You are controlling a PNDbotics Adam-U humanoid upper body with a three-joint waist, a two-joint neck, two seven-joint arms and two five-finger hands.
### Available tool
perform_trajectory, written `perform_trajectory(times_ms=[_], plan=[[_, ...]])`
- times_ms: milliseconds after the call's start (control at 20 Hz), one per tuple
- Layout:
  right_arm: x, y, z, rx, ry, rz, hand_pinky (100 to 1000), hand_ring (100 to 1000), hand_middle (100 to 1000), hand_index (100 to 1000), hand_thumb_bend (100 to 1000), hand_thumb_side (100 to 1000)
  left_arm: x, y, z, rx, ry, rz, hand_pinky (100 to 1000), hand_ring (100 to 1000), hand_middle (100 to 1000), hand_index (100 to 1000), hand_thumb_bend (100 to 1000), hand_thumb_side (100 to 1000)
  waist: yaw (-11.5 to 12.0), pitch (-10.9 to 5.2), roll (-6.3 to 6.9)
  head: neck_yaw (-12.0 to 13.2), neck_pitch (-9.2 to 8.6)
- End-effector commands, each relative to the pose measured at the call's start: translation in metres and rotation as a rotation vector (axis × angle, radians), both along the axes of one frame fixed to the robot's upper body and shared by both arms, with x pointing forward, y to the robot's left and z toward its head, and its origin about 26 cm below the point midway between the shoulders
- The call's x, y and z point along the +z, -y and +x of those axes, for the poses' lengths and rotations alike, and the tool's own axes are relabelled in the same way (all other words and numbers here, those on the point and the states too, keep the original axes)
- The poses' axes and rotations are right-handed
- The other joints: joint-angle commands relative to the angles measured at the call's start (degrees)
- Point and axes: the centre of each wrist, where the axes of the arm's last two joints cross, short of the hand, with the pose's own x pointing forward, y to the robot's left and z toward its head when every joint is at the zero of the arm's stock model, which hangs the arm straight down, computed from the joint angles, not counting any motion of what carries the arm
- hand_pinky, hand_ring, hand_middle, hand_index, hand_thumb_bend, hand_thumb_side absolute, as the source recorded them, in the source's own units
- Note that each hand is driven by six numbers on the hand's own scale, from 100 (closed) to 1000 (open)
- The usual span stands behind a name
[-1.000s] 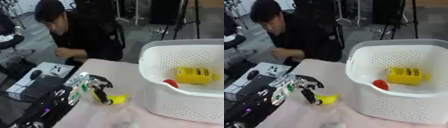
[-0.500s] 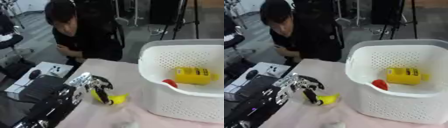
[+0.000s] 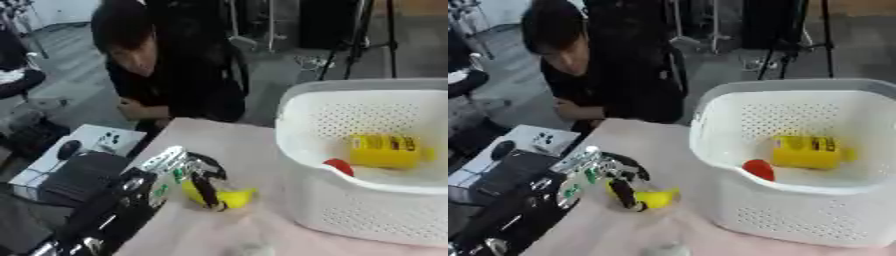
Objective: Pick up objects on the table and place them in the box.
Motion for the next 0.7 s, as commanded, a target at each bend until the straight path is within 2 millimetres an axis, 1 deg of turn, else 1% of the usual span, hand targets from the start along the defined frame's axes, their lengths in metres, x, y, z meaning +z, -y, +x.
perform_trajectory(times_ms=[50,400,700], plan=[[0.013,0.003,-0.005,-0.008,0.033,-0.031,690,516,459,480,100,586,0.0,-0.007,0.0,0.023,-0.028,0.002,807,912,955,978,325,408,-0.1,-0.81,-0.04,0.1,-0.68],[0.013,0.003,-0.005,-0.009,0.035,-0.03,690,516,459,480,100,582,-0.008,-0.013,0.001,0.027,-0.064,-0.004,806,914,954,969,312,400,-0.1,-0.71,0.11,0.0,-0.72],[0.015,0.005,-0.006,-0.016,0.035,-0.033,689,516,459,479,100,573,-0.012,-0.024,-0.01,0.015,-0.109,-0.029,797,907,948,969,301,390,-0.1,-0.88,0.69,-0.2,0.06]])
